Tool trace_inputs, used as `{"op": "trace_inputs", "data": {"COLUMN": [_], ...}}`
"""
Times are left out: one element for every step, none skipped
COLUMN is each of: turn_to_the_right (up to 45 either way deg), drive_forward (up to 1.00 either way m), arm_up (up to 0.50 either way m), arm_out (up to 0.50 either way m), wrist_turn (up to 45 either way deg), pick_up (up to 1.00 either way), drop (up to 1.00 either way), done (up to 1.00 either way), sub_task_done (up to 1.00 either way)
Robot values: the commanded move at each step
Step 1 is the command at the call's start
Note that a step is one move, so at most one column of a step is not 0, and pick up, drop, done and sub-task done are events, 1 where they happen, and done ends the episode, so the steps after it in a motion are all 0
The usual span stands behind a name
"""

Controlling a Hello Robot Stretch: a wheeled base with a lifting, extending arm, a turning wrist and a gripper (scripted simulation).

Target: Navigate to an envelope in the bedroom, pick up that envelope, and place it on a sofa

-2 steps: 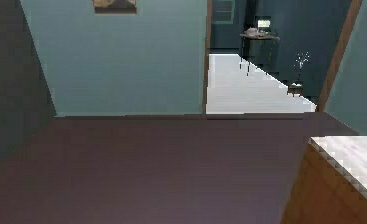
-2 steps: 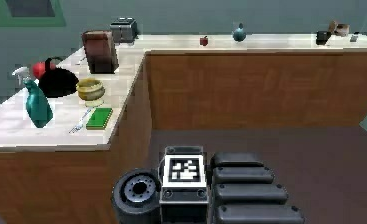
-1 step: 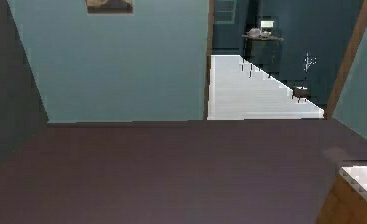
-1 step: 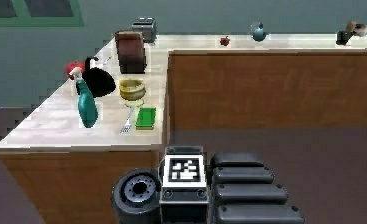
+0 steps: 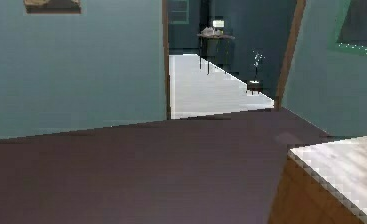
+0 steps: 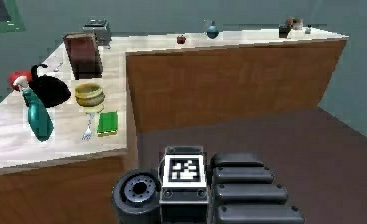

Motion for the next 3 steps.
{"op": "trace_inputs", "data": {"turn_to_the_right": [0.0, 0.0, 6.0], "drive_forward": [1.00, 0.20, 0.00], "arm_up": [0.00, 0.00, 0.00], "arm_out": [0.00, 0.00, 0.00], "wrist_turn": [0.0, 0.0, 0.0], "pick_up": [0.00, 0.00, 0.00], "drop": [0.00, 0.00, 0.00], "done": [0.00, 0.00, 0.00], "sub_task_done": [0.00, 0.00, 0.00]}}
